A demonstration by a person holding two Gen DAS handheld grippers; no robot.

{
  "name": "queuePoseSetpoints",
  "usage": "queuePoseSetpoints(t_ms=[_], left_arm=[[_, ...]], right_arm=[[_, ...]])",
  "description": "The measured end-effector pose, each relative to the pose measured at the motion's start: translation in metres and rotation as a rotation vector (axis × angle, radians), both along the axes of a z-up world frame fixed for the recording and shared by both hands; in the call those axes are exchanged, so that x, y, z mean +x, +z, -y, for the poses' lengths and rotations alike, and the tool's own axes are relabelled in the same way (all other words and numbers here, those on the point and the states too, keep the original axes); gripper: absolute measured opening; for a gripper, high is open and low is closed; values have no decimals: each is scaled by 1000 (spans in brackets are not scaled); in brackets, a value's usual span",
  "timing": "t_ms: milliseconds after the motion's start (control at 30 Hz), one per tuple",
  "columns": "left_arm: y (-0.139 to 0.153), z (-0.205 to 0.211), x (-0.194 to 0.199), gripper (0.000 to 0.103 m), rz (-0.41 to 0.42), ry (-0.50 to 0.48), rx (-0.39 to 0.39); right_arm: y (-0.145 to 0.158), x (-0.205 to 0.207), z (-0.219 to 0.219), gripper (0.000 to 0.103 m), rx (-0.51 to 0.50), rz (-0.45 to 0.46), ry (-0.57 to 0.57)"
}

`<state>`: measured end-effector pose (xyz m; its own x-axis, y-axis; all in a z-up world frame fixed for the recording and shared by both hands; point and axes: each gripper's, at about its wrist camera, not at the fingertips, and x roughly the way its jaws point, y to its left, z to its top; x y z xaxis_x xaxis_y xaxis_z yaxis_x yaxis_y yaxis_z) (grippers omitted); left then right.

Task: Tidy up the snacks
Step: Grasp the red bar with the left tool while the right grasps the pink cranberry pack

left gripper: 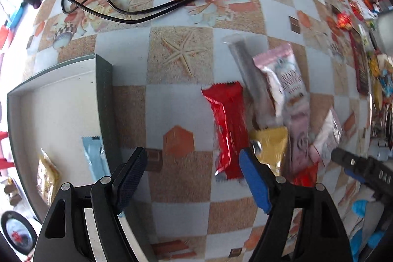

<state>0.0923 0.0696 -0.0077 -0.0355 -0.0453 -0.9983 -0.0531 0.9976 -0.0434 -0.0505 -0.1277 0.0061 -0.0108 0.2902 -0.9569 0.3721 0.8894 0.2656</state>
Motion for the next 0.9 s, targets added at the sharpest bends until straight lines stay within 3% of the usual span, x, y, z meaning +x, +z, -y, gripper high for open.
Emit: queuePoseSetpoints(t_ms=[200,367,667,900], left_arm=[[-13,6,9,81,-1,25,-1],[-15,17,15,81,9,13,38],[-33,22,22,81,-15,-5,60],[-40,40,31,93,19,-75,98]], right_arm=[[-1,20,3,103,0,-7,-23],[-9,43,-18,103,-13,-16,5],[-20,65,-50,103,-137,-31,114],[-21,75,-76,103,-160,-41,157]])
